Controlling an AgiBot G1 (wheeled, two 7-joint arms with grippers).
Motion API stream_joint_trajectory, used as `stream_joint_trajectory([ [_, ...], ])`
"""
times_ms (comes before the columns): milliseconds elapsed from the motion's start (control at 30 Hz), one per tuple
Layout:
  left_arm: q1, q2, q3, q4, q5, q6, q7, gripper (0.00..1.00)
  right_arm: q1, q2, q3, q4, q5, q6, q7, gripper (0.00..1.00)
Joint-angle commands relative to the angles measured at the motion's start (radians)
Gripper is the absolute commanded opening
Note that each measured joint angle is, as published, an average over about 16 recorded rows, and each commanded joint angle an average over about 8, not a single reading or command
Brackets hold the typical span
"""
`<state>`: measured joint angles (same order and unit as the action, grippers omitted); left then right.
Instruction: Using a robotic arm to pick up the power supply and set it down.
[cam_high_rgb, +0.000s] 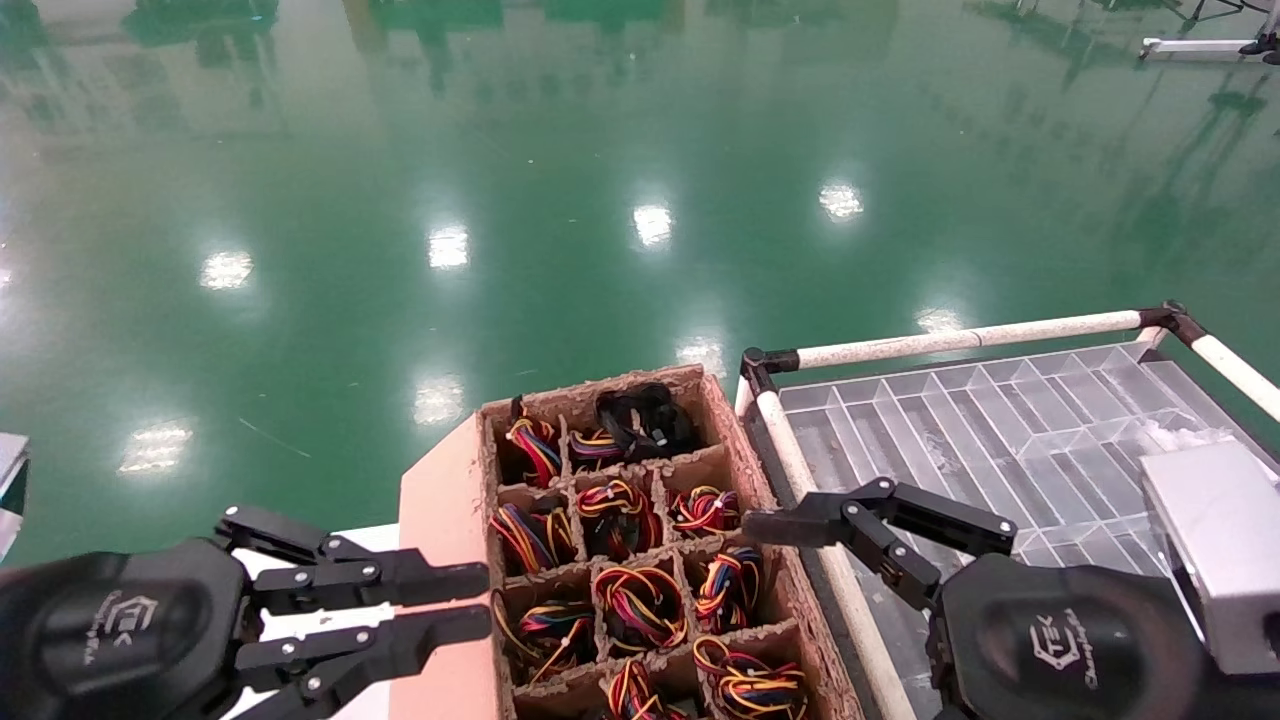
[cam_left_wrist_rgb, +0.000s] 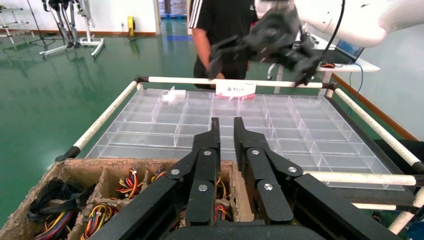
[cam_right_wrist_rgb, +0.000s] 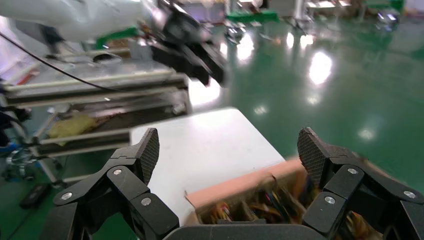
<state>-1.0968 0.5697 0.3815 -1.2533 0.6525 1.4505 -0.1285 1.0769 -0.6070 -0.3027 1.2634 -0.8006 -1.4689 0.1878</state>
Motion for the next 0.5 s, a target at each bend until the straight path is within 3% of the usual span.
stream_joint_trajectory([
  [33,0.000,0.000,0.000,0.000,0.000,0.000,0.000,0.00,-0.003,0.005,-0.005,-0.005,-0.017,0.007,0.000,1.00],
  [333,0.000,0.000,0.000,0.000,0.000,0.000,0.000,0.03,0.039,-0.036,-0.079,-0.081,-0.204,0.061,-0.019,1.00],
  [433,0.000,0.000,0.000,0.000,0.000,0.000,0.000,0.14,0.058,-0.060,-0.104,-0.110,-0.259,0.067,-0.039,0.98],
  [500,0.000,0.000,0.000,0.000,0.000,0.000,0.000,0.32,0.074,-0.077,-0.120,-0.130,-0.292,0.066,-0.053,0.77],
])
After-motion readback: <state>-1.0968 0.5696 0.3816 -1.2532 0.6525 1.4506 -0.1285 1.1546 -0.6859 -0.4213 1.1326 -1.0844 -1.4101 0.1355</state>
